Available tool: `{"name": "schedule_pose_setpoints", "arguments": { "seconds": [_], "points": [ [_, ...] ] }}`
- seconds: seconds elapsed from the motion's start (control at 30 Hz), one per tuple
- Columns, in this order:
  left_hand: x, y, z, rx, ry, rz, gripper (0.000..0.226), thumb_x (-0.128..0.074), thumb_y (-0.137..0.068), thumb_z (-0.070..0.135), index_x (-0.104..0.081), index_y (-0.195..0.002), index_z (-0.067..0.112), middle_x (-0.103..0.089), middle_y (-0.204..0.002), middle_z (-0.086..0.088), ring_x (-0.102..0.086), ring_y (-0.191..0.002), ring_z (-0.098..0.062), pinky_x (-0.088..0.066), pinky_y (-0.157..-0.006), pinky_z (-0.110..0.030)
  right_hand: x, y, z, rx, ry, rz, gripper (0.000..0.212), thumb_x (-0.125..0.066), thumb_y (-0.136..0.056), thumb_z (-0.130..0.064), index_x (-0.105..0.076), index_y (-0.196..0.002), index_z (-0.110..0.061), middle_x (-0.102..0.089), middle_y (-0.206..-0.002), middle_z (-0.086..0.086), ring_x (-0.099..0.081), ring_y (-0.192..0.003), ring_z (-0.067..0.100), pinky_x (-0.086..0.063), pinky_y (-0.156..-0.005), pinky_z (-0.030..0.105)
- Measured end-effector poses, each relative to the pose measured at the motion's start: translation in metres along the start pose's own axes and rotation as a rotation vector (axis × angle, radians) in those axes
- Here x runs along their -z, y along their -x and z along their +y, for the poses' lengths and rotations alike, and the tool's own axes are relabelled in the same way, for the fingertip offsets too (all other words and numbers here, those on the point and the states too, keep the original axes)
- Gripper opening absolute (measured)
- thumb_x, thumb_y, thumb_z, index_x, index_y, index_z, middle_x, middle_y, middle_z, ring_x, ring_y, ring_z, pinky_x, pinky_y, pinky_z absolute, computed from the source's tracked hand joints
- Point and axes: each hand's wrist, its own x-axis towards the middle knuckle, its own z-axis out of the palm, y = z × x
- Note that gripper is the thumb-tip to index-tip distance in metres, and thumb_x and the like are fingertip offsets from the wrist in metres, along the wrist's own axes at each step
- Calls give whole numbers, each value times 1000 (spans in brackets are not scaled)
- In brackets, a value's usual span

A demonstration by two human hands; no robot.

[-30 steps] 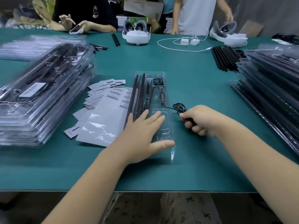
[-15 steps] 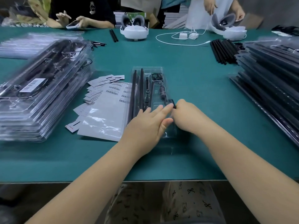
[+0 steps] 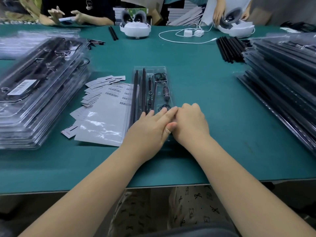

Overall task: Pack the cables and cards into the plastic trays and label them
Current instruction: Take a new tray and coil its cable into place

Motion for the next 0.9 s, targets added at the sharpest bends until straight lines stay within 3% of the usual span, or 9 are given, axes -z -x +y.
{"name": "schedule_pose_setpoints", "arguments": {
  "seconds": [0.07, 0.2, 0.27, 0.33, 0.47, 0.63, 0.77, 0.83, 0.9],
  "points": [
    [1, 0, 1, 12, 28, 17, 72, -6, -83, 54, -24, -148, 30, -32, -153, -2, -30, -139, -36, -17, -115, -41, -5, 0, 1, 79, 2, 6, 8, -40, -89, -17, -45, -83, -18, -43, -78, 1, -40, -85, 26, -32, -68, 34],
    [3, 1, 2, 26, 56, 41, 69, -11, -84, 51, -27, -147, 29, -35, -152, -3, -32, -139, -34, -19, -115, -40, -5, -6, 7, 131, -155, -66, 12, -36, -95, -19, -48, -94, -19, -50, -76, 3, -54, -85, 32, -39, -62, 34],
    [3, 0, 2, 17, 20, 17, 71, -9, -83, 53, -26, -148, 29, -34, -152, -3, -32, -139, -36, -18, -115, -41, -6, -6, 14, 13, -484, -84, 16, -41, -96, -34, -43, -108, -24, -52, -82, 2, -52, -80, 26, -42, -70, 36],
    [2, -1, 1, 2, -48, -16, 76, -2, -81, 57, -23, -149, 31, -32, -154, -4, -31, -138, -37, -18, -114, -42, -11, -5, 17, -124, -758, 16, 21, -54, -89, -39, -43, -99, -23, -51, -73, -7, -49, -68, 13, -38, -67, 31],
    [0, -3, 0, -12, -107, -51, 79, 1, -79, 60, -19, -150, 33, -28, -155, -4, -29, -139, -36, -16, -113, -41, -16, -4, 12, -145, -549, 168, 33, -57, -87, -37, -48, -58, -26, -42, -69, -10, -40, -58, 5, -28, -58, 27],
    [3, 0, -11, -27, -66, -60, 63, -43, -91, 55, -27, -148, 33, -36, -152, 2, -32, -139, -27, -23, -111, -33, -14, -3, 17, -137, -531, 65, 30, -59, -88, -32, -72, -71, -11, -64, -63, 5, -53, -63, 25, -33, -72, 24],
    [7, 0, -16, 0, -75, 39, 63, -61, -86, 47, -42, -141, 25, -53, -139, 3, -47, -129, -16, -33, -94, -22, -5, -7, 33, -71, -690, -81, 16, -68, -85, -34, -73, -70, -31, -63, -56, -12, -54, -60, 10, -41, -58, 14],
    [6, -2, -12, -20, -122, 32, 61, -59, -87, 47, -44, -141, 23, -51, -141, 4, -47, -127, -15, -32, -93, -21, 0, -5, 42, 76, -688, -214, 20, -68, -85, -29, -70, -74, -46, -64, -65, -6, -52, -61, 4, -40, -66, 15],
    [5, -3, -11, -39, -165, 18, 57, -55, -90, 47, -43, -140, 22, -52, -139, 4, -47, -125, -16, -33, -90, -23, 3, -3, 46, 195, -607, -259, 32, -69, -85, -32, -62, -72, -61, -47, -66, 4, -37, -54, 4, -29, -58, 17]
  ]
}}
